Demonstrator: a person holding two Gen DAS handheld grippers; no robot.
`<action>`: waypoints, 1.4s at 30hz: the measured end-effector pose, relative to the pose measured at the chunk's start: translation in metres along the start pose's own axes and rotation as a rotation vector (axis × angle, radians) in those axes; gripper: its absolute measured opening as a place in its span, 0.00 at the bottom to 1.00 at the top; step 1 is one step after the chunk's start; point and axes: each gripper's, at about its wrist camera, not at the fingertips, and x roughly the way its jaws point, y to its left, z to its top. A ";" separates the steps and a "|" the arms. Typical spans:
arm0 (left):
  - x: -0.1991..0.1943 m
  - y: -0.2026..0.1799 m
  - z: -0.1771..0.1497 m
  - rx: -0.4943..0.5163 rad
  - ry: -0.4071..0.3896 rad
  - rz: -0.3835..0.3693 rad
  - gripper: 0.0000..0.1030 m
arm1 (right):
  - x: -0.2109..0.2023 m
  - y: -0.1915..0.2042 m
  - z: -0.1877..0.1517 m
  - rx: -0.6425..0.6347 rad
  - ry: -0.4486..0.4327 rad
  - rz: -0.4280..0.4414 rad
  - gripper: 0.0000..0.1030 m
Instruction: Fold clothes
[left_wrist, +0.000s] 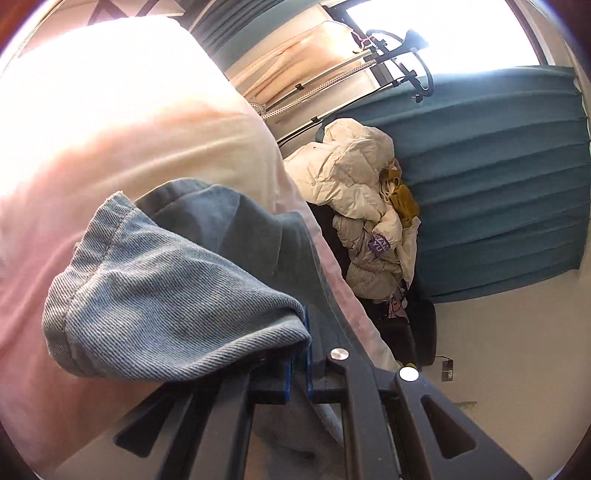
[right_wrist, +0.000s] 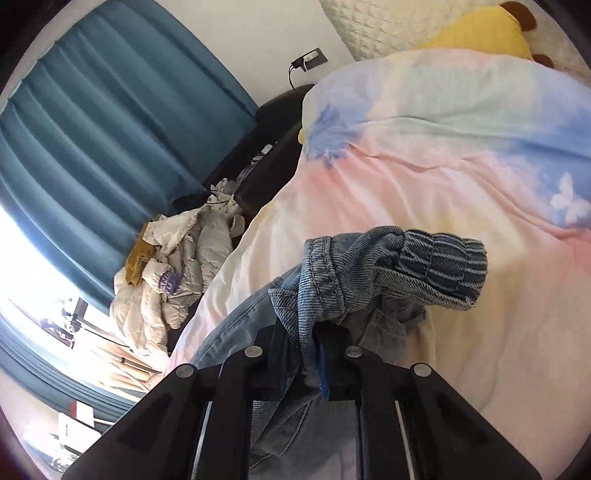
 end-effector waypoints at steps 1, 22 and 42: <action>0.017 -0.010 0.012 0.012 0.000 0.016 0.05 | 0.016 0.010 0.008 -0.014 0.002 -0.016 0.11; 0.225 -0.054 0.079 0.317 0.106 0.289 0.18 | 0.253 0.038 0.009 -0.172 0.111 -0.139 0.21; 0.085 0.060 -0.001 0.023 0.308 0.086 0.54 | 0.080 -0.042 -0.035 0.039 0.245 0.025 0.67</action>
